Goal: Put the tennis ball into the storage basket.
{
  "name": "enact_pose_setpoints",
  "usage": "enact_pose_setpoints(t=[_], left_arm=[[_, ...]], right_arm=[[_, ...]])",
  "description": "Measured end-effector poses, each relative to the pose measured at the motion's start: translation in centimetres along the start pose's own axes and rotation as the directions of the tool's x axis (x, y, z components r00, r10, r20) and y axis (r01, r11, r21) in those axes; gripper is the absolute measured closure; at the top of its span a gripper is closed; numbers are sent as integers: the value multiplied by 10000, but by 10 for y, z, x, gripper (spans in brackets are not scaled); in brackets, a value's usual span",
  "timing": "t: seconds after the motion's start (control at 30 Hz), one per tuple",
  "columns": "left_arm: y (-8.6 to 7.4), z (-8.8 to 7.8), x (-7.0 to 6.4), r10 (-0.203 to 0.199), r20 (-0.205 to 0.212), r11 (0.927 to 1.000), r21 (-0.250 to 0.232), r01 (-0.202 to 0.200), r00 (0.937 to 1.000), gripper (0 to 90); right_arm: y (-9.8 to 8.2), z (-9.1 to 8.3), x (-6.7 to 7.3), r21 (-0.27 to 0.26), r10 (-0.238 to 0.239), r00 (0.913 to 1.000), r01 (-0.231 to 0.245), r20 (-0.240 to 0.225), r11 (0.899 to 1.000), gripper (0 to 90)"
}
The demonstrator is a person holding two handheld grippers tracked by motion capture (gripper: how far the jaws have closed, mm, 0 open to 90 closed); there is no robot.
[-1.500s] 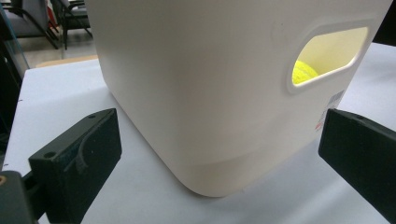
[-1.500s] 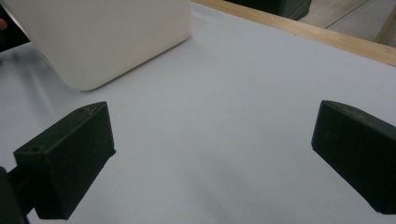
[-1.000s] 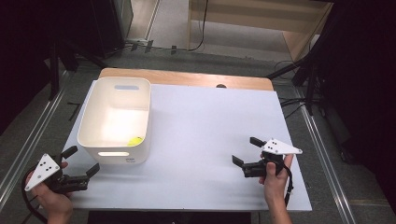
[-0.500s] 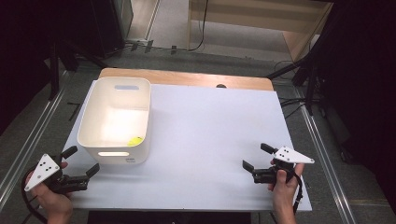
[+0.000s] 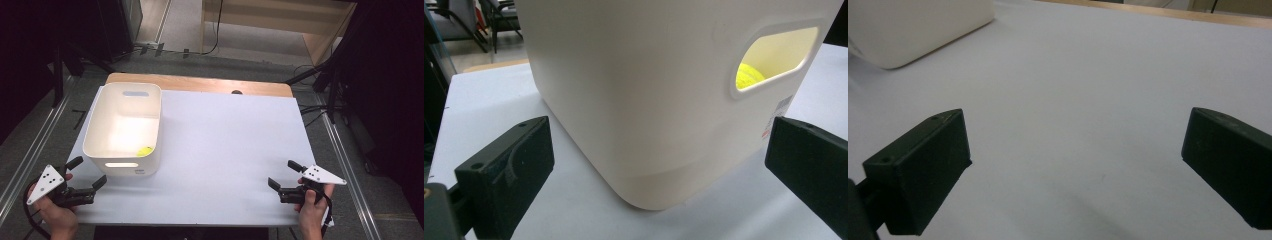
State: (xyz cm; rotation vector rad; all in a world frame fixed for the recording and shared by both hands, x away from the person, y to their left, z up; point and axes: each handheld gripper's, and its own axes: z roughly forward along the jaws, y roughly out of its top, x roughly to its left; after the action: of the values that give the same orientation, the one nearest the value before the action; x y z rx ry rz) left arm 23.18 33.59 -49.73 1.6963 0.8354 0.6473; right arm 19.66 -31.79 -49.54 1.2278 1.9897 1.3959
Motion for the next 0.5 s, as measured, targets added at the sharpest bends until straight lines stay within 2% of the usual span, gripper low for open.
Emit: enact_pose_setpoints(t=[0.27, 0.33, 0.5], left_arm=[[0, 0, 0, -17, 45, 10000, -18, 17, 10000, 0], [0, 0, 0, -15, 48, 10000, -17, 15, 10000, 0], [0, -1, 0, -10, 57, 10000, -34, 10, 10000, 0]], right_arm=[[-10, -11, -8, -197, 316, 9990, -310, 328, 9993, 0], [-12, -13, -11, -112, 180, 9983, -174, 560, 9998, 0], [-17, -16, -16, -258, 353, 9973, -337, 651, 9991, 0]])
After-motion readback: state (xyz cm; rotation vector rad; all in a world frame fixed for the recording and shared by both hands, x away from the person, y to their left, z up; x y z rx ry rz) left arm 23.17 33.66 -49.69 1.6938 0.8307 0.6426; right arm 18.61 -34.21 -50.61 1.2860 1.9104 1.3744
